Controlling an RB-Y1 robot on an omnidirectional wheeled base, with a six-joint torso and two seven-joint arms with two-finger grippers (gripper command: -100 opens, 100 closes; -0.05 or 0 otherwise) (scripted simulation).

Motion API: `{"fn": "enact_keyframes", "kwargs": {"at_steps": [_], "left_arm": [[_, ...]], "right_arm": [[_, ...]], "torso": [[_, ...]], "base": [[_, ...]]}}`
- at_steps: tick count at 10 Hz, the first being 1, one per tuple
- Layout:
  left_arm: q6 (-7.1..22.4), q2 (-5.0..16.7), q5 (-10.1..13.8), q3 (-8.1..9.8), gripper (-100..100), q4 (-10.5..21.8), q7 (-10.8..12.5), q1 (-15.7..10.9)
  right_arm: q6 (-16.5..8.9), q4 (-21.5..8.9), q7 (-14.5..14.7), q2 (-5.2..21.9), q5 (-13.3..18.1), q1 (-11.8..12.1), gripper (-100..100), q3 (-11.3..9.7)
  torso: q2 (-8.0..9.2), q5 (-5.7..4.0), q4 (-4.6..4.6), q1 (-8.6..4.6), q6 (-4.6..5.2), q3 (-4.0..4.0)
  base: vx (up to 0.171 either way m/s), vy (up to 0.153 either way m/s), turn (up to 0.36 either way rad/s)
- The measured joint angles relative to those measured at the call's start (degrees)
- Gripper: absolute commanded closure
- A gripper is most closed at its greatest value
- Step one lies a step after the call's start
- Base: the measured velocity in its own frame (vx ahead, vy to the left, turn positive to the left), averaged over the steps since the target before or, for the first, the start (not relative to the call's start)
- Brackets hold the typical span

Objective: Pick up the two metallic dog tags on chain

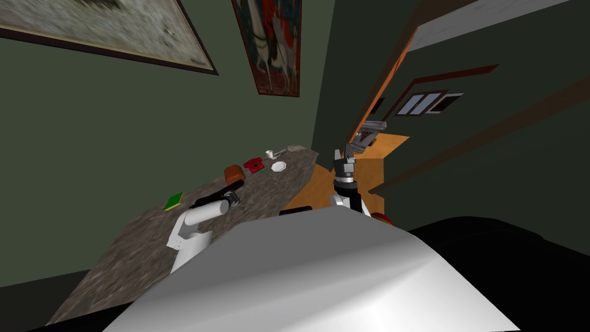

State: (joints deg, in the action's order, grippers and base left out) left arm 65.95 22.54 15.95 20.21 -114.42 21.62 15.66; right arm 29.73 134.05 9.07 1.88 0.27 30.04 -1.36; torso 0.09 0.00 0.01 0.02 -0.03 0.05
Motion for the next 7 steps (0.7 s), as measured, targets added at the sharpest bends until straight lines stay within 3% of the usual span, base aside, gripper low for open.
{"fn": "enact_keyframes", "kwargs": {"at_steps": [4, 5, 6, 7], "left_arm": [[0.1, 0.0, 0.0, 0.0, 100, 0.0, 0.0, 0.0], [0.1, 0.0, 0.0, -0.01, 0, 0.0, 0.0, 0.0], [0.1, 0.0, 0.0, -0.01, 100, 0.0, 0.0, 0.0], [0.3, -0.1, 0.1, -0.03, 100, -1.0, 0.0, 0.7]], "right_arm": [[0.0, 0.0, 0.0, 0.0, 0.0, 0.0, 0, 0.0], [0.0, 0.0, 0.0, 0.0, 0.0, 0.0, 0, 0.0], [0.0, 0.0, 0.0, 0.0, 0.0, 0.0, 0, 0.0], [0.0, 0.0, 0.0, 0.0, 0.0, 0.0, 0, 0.0]], "torso": [[-0.04, 0.01, 0.0, -0.02, -0.01, -0.02], [-0.03, 0.01, 0.01, -0.02, -0.01, -0.01], [-0.03, 0.01, 0.01, -0.03, -0.01, -0.01], [-0.05, -0.01, 0.01, -0.06, -0.04, -0.02]], "base": [[-0.001, -0.001, 0.001], [0.0, 0.0, 0.0], [0.02, -0.007, 0.058], [0.028, -0.01, 0.055]]}}
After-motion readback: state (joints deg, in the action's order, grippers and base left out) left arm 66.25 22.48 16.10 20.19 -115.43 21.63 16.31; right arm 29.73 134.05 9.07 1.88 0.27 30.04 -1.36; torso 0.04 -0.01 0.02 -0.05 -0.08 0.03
